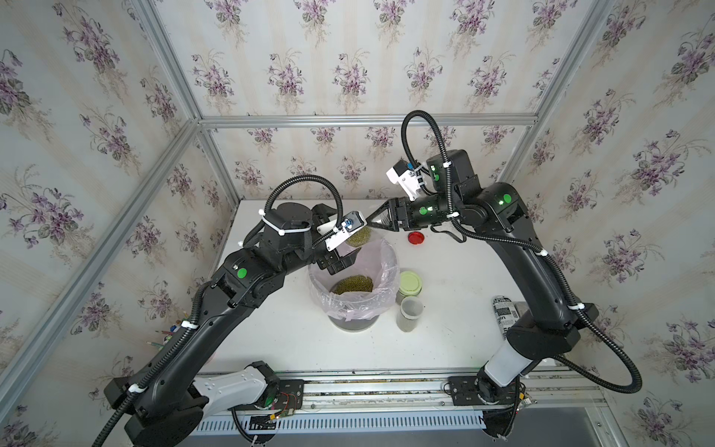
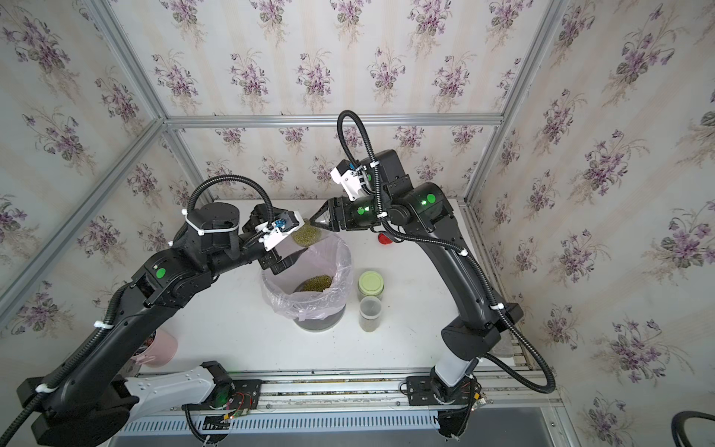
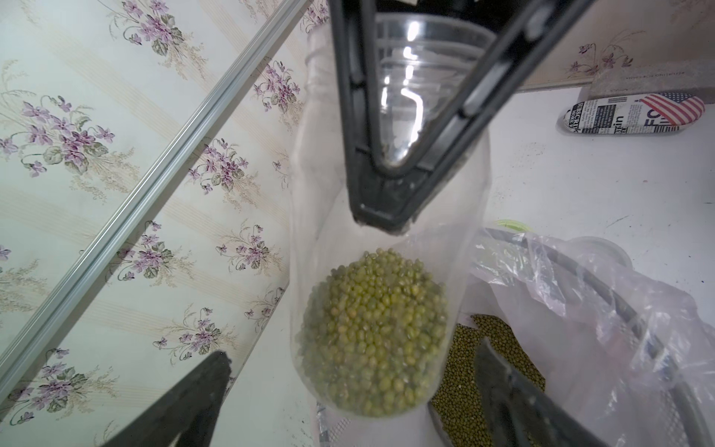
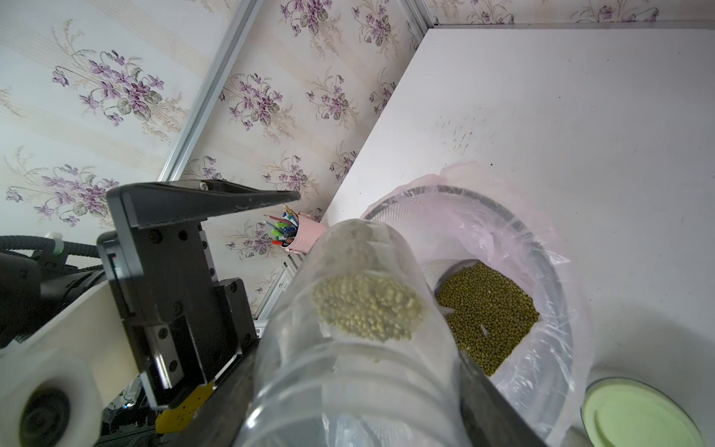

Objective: Empty moldy mung beans from jars
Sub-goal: Pick up the jar from the center of the board.

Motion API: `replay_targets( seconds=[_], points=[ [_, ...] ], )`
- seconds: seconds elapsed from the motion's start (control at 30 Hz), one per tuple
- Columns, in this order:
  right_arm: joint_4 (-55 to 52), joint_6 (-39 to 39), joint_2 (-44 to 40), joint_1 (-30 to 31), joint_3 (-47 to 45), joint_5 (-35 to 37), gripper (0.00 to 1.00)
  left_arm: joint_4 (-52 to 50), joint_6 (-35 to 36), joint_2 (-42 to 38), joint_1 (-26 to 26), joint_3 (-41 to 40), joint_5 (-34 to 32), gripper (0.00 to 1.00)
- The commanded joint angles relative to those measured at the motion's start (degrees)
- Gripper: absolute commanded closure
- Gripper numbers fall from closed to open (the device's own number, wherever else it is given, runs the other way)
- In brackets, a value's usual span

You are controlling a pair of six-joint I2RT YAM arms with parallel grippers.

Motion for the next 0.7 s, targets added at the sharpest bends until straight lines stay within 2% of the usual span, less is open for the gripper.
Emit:
replay_targets(
  seconds=[0.0, 0.37, 0.67],
  points=[
    [1.29, -0.2, 0.13, 0.42, -0.22, -1.61, 0.47, 2.54, -0.25, -0.1, -0.43, -0.72, 0.52, 0.01],
    [6.24, 0.8, -0.94, 1.67, -2.98, -8.08, 0.48, 3.13, -1.31, 0.08, -0.61, -1.19, 0.52, 0.01],
    [7.1, 0.39, -1.83, 1.66, -4.25, -9.62, 0.48, 3.69, -1.65, 0.29, -0.61, -1.72, 0.29, 0.03]
  ],
)
